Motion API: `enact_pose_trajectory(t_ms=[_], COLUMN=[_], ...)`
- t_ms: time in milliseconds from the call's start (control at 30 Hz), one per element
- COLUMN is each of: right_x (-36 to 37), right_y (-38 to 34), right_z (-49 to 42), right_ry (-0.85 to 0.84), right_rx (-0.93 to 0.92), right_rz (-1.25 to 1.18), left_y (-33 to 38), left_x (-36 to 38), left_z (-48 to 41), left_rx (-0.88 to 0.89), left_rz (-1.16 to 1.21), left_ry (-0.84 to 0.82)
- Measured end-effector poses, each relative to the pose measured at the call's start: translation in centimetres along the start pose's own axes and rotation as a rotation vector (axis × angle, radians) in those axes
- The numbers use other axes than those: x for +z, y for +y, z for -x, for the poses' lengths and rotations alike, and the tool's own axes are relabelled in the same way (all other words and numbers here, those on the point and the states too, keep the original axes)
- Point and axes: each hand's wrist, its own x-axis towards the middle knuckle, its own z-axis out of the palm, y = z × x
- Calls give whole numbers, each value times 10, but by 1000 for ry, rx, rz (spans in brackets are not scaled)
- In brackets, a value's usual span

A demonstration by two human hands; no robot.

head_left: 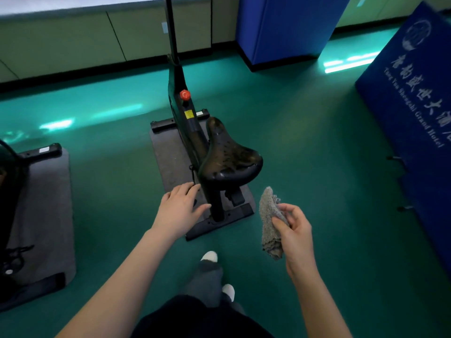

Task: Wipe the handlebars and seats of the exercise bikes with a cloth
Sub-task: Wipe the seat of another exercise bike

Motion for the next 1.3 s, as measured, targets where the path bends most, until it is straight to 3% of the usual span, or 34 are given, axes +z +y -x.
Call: enact_pose_trajectory(t_ms=[400, 700, 933, 1100, 1300], right_x=[12, 55, 122, 178, 170], right_y=[-36, -57, -73, -79, -56], right_z=[-118, -193, -277, -318, -321], right_ry=[-106, -272, -438, -663, -810], right_rx=[-39, -163, -325, -410, -595], right_rz=[106, 287, 338, 451, 625], left_y=[13, 21, 32, 44, 55], left_x=[3, 19, 28, 36, 47], left_z=[-111, -128, -131, -134, -134], left_rx=[-120, -174, -285, -392, -491], left_rz=[131, 264, 363, 343, 438], left_ry=[-38, -108, -25, 21, 106])
